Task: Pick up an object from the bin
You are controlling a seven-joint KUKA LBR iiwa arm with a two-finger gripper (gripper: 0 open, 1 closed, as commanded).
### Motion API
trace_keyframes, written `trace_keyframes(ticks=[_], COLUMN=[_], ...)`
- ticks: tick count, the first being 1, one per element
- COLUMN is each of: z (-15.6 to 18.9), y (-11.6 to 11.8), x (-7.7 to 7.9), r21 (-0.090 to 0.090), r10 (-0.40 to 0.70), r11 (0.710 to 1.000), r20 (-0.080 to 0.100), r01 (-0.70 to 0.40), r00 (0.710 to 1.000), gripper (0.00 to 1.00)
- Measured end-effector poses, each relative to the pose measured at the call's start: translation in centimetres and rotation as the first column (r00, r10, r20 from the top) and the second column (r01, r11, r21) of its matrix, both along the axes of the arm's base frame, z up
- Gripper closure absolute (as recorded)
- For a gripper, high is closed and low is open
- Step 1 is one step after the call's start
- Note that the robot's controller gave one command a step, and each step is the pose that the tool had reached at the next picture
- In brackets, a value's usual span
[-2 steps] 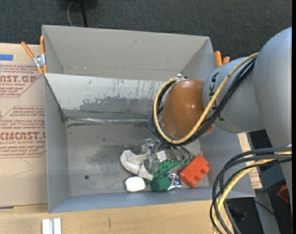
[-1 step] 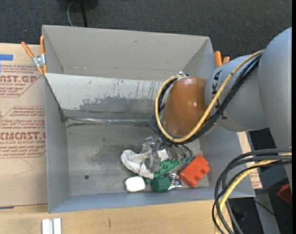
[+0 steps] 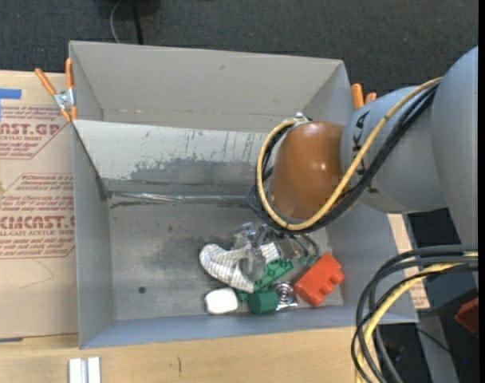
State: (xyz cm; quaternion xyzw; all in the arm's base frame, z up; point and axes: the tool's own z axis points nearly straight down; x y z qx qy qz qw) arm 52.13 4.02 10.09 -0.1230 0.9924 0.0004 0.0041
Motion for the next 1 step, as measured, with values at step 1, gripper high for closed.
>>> trace_keyframes(ticks=[1], z=[2.10], y=[0.02], x=[0.02], r21=[0.000], r10=[0.000], r11=[1.000], r20=[0.002], r01=[0.000], r00=[1.000], gripper=[1.00])
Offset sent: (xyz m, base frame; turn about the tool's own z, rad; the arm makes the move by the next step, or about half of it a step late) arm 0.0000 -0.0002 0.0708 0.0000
